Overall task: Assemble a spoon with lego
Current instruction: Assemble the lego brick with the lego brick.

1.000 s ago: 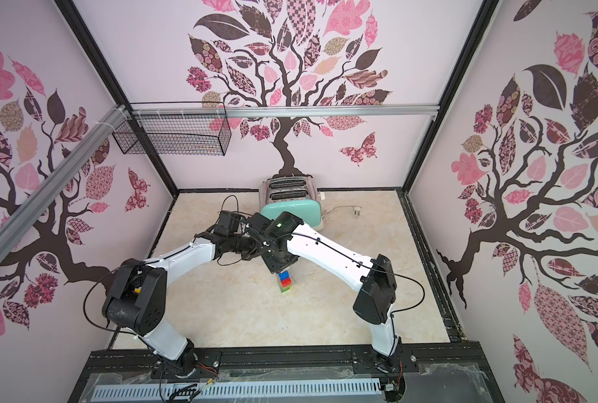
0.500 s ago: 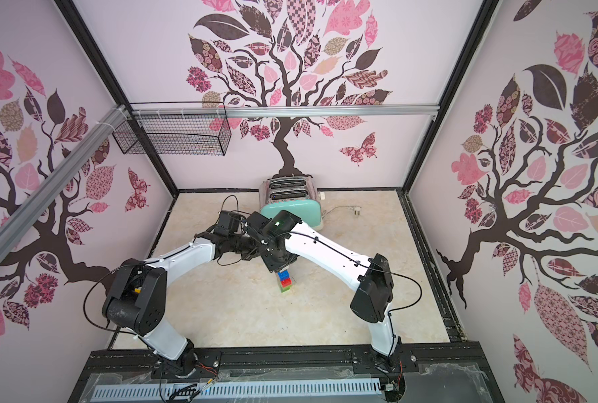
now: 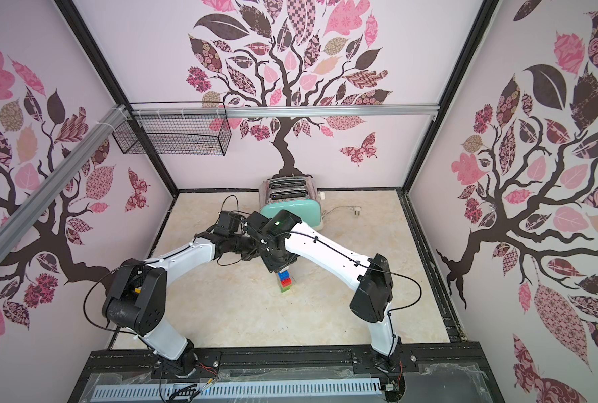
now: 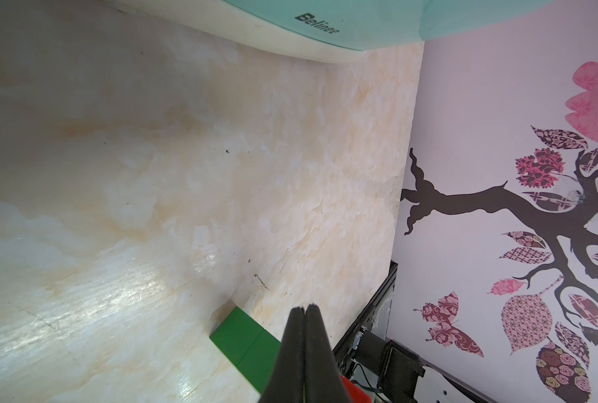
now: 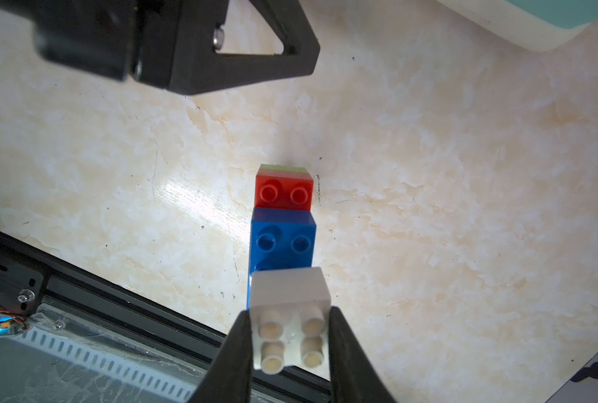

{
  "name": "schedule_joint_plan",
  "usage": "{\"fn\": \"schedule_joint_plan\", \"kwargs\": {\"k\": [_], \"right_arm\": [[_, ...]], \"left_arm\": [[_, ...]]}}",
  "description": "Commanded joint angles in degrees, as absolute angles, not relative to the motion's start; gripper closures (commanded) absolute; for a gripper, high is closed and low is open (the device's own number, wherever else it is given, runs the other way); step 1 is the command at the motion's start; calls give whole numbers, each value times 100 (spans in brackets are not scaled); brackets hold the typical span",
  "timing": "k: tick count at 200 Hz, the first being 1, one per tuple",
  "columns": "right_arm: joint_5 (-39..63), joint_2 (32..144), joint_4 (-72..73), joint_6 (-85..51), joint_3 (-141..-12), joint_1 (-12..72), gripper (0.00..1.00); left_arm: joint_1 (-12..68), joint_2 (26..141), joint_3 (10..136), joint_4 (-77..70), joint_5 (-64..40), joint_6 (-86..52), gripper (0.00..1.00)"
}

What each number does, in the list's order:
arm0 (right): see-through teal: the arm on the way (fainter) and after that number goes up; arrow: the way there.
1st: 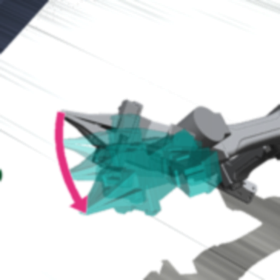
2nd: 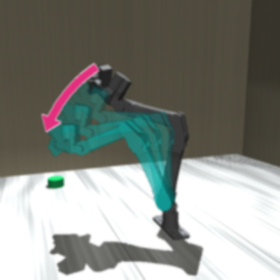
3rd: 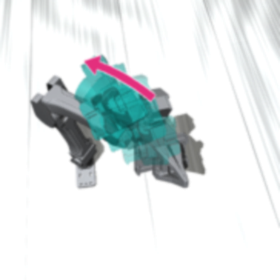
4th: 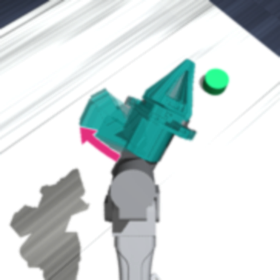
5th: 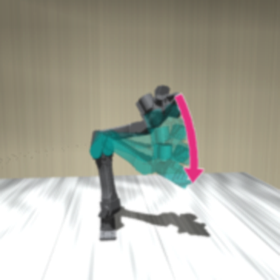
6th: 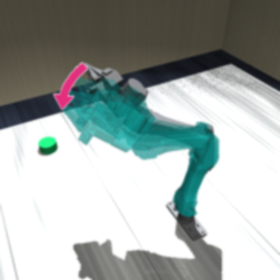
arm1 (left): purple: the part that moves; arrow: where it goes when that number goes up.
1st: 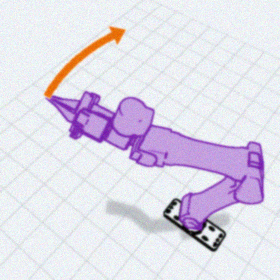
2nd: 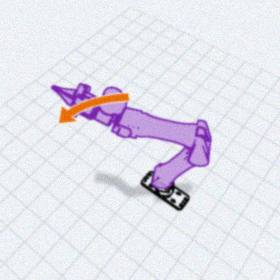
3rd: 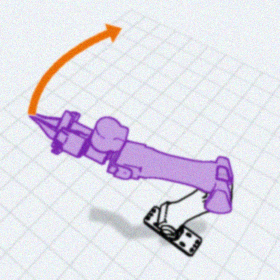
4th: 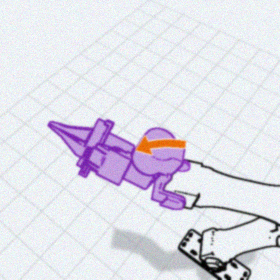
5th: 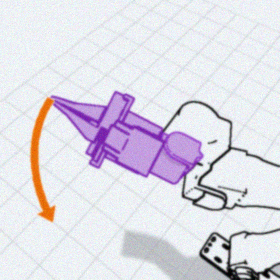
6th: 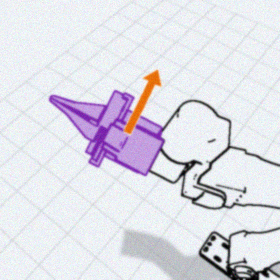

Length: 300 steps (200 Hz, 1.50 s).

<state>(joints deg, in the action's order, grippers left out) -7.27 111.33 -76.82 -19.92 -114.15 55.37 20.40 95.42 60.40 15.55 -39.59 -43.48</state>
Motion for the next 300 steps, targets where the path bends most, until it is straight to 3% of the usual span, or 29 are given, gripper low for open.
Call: {"fn": "schedule_joint_plan", "kwargs": {"k": [1,231,300], "right_arm": [[-677,11237,-7804,-2092,-11525,5555,76],[-894,11575,-8156,-2242,-11977,5629,75],[-796,11362,-7658,-1885,-11160,5660,75]], "left_arm": [[2065,9582,6082,1565,-3990,-4253,100],[2065,9582,6078,1556,-3999,-4263,100],[2065,9591,6080,1556,-3999,-4259,100]]}}
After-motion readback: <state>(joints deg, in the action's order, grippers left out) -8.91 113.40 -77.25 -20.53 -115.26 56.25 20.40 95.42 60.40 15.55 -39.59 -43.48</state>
